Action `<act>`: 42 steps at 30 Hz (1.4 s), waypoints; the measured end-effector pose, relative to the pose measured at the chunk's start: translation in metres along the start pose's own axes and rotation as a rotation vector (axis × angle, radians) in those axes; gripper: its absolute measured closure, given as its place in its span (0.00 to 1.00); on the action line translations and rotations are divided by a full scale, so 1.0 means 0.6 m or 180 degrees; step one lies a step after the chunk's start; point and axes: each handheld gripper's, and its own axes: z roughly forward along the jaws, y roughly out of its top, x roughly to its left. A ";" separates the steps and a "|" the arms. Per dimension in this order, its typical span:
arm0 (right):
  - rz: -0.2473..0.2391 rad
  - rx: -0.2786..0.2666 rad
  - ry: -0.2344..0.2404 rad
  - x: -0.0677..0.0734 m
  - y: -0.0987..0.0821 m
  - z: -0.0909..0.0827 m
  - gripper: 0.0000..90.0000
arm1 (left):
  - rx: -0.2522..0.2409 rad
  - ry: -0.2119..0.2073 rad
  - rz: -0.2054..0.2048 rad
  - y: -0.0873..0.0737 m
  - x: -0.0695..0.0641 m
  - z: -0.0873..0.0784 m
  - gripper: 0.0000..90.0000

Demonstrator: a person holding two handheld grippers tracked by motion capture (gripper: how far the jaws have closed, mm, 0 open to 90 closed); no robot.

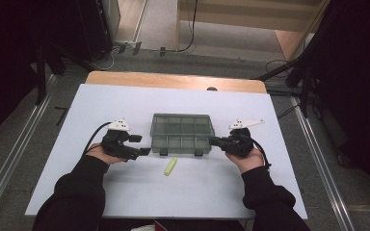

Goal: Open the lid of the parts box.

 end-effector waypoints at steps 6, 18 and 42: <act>-0.0008 -0.0032 0.0010 -0.001 0.007 -0.002 0.99 | -0.0036 0.0004 -0.0030 0.001 0.007 0.004 0.33; -0.0045 -0.0079 0.0019 0.000 0.018 -0.008 1.00 | -0.0121 -0.0103 0.0005 0.019 0.015 0.010 0.33; -0.0078 -0.0235 -0.0045 -0.005 0.040 -0.008 0.99 | -0.0153 0.0114 -0.0022 0.048 0.039 0.025 0.36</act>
